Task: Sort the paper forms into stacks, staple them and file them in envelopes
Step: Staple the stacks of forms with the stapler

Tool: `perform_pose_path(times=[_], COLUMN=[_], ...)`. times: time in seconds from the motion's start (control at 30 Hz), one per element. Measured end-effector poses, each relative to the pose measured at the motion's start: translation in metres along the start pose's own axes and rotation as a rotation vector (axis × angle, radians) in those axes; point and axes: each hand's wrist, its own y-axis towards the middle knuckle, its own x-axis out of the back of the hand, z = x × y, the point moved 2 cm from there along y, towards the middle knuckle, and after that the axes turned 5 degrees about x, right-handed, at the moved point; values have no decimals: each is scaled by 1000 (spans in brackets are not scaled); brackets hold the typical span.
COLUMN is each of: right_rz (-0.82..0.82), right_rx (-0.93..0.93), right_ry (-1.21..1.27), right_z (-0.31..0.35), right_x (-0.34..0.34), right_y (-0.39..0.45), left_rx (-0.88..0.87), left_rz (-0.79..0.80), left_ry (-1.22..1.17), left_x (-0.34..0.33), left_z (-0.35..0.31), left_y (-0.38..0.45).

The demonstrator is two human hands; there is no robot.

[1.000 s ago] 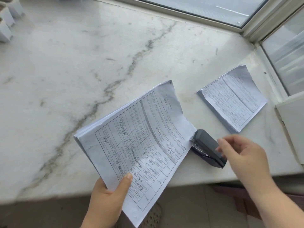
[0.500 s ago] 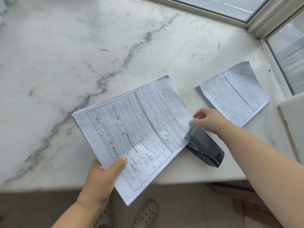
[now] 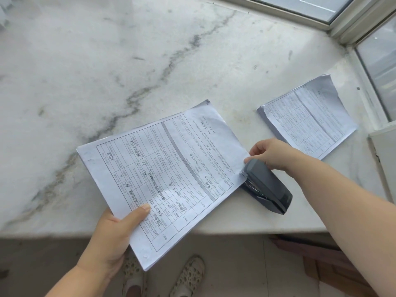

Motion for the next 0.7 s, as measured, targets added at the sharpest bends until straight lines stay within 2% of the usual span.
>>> perform_pose_path(times=[0.23,0.47,0.57,0.7], right_rz=[-28,-231,-350,-401], right_rx=[79,135,84,33], right_ry=[98,246,216,285], right_z=[-5,-1,-9,-13], right_x=[-4,-12,-24,-29], right_y=[-8,-33,-39,-40], left_rx=[-45,-2,-3,-9], left_rz=[-90,-89,-82,-68], left_ry=[53,85,104,91], left_x=[6,10,11,11], left_z=[7,2,1,1], left_y=[-11,-10,-10,-11])
